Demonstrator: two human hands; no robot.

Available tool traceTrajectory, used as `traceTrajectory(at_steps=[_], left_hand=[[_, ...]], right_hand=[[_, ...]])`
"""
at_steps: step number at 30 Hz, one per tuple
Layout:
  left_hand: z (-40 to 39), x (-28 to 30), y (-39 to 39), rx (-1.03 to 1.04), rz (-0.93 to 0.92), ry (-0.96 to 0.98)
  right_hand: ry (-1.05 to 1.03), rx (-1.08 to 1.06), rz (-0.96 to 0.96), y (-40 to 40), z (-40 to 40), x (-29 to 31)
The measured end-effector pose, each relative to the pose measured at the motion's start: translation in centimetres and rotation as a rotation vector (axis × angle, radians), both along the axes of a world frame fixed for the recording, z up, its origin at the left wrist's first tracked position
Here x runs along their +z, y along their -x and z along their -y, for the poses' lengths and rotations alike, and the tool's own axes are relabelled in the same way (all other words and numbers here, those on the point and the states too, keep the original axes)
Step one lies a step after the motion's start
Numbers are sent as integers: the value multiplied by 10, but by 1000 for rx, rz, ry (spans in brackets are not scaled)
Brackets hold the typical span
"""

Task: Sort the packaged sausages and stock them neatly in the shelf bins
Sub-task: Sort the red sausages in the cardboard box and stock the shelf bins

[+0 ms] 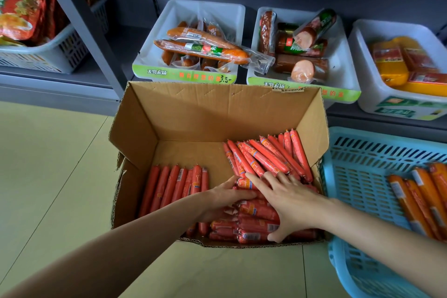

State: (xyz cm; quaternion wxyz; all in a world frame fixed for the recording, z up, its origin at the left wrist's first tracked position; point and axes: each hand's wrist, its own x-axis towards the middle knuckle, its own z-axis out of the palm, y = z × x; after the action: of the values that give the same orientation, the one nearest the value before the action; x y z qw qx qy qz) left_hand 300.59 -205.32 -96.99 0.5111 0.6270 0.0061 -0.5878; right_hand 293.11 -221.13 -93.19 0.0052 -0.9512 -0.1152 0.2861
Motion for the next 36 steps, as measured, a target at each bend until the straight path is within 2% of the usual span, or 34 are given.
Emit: traceTrajectory(at_steps=[6,11,19,21,23,29,33,36], left_hand=[[-2,-4,0,50,-50,36],[-7,2,2,89,-171,33],[-7,22,-2,81,-175,85],[-9,35,-14,113,-191,124],[-16,49,-34,103,-126,111],[-67,84,-108,49,148,-184],[-90,79,-132,29,206,-399],[-81,70,-132,-108,317,-607]], right_hand=[[-62,-30,-16,-9,4,4],[-93,-17,-35,-18,2,3],[-161,-116,95,-17,0,20],[-217,-154,117,-26,-4,31],[-310,-202,128,-42,-15,39],[-606,-405,124,-107,-78,32],[-990,-648,-79,-126,-121,12],[-1120,-826,-254,-119,-136,-14]])
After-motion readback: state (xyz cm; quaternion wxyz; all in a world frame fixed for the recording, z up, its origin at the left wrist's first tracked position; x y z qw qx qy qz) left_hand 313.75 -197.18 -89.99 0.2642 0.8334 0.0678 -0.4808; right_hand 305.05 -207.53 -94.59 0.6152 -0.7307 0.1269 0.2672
